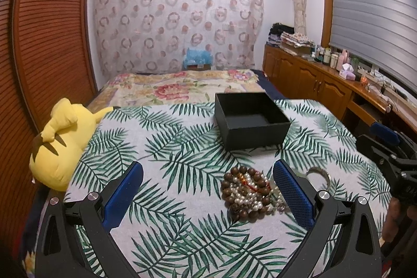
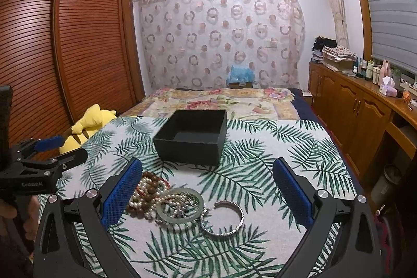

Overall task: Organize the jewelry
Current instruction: 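Lower the left tool toward the wooden bead bracelet while the right tool approaches the silver bangle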

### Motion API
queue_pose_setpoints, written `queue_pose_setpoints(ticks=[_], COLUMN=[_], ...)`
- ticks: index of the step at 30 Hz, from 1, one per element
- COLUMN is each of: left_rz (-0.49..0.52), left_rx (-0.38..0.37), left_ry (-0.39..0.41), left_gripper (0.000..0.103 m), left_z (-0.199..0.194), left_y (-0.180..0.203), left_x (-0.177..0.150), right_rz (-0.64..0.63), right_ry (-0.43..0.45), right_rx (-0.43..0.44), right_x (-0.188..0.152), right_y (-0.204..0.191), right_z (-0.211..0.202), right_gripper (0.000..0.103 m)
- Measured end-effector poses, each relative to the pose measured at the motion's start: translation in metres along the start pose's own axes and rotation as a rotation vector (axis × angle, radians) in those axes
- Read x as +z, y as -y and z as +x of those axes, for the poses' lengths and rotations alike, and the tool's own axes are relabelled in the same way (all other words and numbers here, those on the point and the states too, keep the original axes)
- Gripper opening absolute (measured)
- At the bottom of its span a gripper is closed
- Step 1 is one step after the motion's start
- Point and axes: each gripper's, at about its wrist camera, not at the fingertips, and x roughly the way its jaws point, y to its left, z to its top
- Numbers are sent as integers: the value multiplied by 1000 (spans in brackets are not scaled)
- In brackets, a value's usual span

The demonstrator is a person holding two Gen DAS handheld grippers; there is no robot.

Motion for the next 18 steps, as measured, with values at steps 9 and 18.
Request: queue_pose_setpoints(ticks=[9, 18], left_rz=[21, 29], left_rx=[-63, -128], left_ry=[-95, -141], left_gripper=[97, 95], left_z=[27, 46], left_y=[-13, -13], left_x=[-15, -28], right_rz=[-1, -20], right_ry=[-47, -116], right_rx=[-17, 15], right_x=[-24, -48], right_y=[27, 39], right_z=[14, 27], right_gripper=[101, 85])
